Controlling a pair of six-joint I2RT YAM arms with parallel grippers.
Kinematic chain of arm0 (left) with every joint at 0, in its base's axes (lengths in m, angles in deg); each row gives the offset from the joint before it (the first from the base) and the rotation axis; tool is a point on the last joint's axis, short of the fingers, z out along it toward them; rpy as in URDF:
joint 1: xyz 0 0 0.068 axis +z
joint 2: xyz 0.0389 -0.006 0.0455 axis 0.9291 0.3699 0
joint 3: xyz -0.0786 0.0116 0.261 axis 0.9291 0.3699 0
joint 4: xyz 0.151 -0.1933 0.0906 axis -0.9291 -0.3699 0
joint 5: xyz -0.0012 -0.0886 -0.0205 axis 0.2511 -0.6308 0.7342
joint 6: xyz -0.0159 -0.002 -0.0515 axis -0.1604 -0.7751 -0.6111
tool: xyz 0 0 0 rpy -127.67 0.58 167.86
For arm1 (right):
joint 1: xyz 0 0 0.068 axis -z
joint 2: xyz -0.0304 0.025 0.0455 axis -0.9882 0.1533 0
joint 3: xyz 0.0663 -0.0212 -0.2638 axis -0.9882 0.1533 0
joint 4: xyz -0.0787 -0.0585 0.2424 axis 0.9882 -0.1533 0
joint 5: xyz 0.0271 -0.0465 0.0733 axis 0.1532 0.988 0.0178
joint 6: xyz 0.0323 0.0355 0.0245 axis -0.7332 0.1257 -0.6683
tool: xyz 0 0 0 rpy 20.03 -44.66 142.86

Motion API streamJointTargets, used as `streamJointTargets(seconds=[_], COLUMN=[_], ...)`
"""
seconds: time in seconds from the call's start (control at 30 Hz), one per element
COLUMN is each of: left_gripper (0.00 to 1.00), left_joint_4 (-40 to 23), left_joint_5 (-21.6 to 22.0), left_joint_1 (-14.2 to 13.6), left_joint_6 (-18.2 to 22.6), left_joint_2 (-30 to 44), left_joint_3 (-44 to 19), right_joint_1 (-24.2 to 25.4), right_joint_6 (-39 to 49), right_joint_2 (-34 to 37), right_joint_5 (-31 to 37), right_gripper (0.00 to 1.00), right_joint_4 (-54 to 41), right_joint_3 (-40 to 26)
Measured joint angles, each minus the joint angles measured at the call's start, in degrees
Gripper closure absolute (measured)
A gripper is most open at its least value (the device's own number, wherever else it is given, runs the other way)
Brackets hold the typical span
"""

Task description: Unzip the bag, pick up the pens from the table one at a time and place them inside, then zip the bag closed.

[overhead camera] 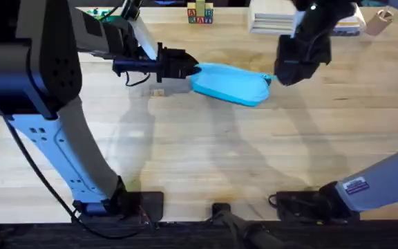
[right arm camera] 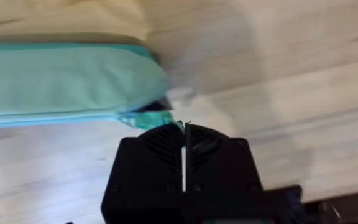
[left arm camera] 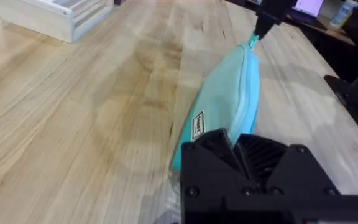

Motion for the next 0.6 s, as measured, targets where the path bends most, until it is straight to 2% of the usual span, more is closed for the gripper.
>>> streamJointTargets(seconds=[0.07, 0.6], left_gripper=[0.959, 0.959], left_joint_4=[0.02, 0.02], left_joint_5=[0.34, 0.47], left_joint_1=[0.92, 1.28], left_joint_6=[0.0, 0.0], left_joint_2=[0.0, 0.0], left_joint_3=[0.0, 0.0], right_joint_1=[3.71, 5.81], right_joint_6=[1.58, 3.42], right_joint_2=[0.0, 0.0], right_joint_5=[2.14, 1.49], right_gripper=[0.97, 0.968], right_joint_4=[-0.38, -0.65], right_joint_3=[0.0, 0.0])
